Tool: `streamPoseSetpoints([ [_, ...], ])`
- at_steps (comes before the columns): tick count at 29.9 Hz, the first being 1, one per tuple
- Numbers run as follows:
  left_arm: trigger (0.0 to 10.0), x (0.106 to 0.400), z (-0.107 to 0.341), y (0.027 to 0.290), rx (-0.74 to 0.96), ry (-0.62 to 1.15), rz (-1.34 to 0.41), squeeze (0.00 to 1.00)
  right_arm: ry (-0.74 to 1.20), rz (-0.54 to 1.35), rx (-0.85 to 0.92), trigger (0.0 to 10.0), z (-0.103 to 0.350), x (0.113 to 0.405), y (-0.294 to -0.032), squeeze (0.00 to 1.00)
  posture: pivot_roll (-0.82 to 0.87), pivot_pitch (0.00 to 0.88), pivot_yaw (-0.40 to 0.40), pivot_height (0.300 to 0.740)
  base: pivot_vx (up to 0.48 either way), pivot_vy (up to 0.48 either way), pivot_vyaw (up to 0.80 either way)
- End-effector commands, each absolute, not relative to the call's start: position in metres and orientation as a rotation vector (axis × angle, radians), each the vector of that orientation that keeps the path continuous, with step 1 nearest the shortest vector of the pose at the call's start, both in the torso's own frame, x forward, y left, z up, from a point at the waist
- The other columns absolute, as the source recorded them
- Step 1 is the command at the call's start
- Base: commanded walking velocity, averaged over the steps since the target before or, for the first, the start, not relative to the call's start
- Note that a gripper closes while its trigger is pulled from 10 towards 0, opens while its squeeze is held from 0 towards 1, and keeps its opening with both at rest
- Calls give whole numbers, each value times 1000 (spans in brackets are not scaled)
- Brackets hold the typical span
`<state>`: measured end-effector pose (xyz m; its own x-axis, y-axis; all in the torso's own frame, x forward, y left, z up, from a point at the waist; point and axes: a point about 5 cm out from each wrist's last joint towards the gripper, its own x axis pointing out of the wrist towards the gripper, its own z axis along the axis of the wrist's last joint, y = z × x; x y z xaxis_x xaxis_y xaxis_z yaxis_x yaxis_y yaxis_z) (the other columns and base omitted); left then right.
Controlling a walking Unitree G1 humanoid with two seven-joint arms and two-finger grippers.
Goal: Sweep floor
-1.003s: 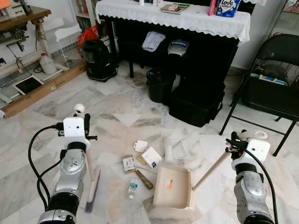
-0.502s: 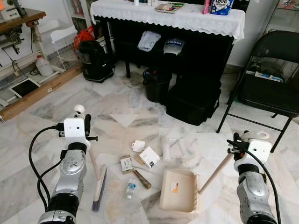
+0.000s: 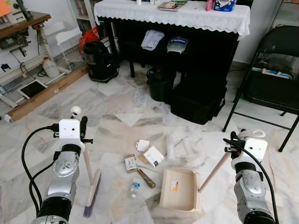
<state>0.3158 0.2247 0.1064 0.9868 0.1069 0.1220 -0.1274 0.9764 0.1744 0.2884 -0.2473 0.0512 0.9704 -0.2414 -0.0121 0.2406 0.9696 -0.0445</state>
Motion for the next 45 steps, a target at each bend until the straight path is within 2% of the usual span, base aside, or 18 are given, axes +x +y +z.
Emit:
streamPoseSetpoints([
  [1, 10000, 316, 119, 234, 201, -152, 135, 0, -7, -225, -62, 10000, 55, 290, -245, 0, 5, 0, 105, 740, 0, 0, 0],
  [13, 10000, 312, 121, 235, 175, -134, 135, 0, 91, -239, -68, 10000, 27, 268, -245, 0, 23, 0, 121, 740, 0, 0, 0],
  [29, 10000, 315, 123, 233, 144, -115, 136, 0, 54, -240, -98, 10000, 34, 271, -247, 0, 26, 0, 116, 740, 0, 0, 0],
  [38, 10000, 317, 124, 232, 136, -109, 126, 0, 89, -214, -92, 10000, 25, 268, -240, 0, 32, 0, 117, 740, 0, 0, 0],
  [45, 10000, 323, 113, 230, 47, -44, 130, 0, 104, -194, -96, 10000, 19, 261, -234, 0, 46, 8, 115, 740, 0, 0, 0],
])
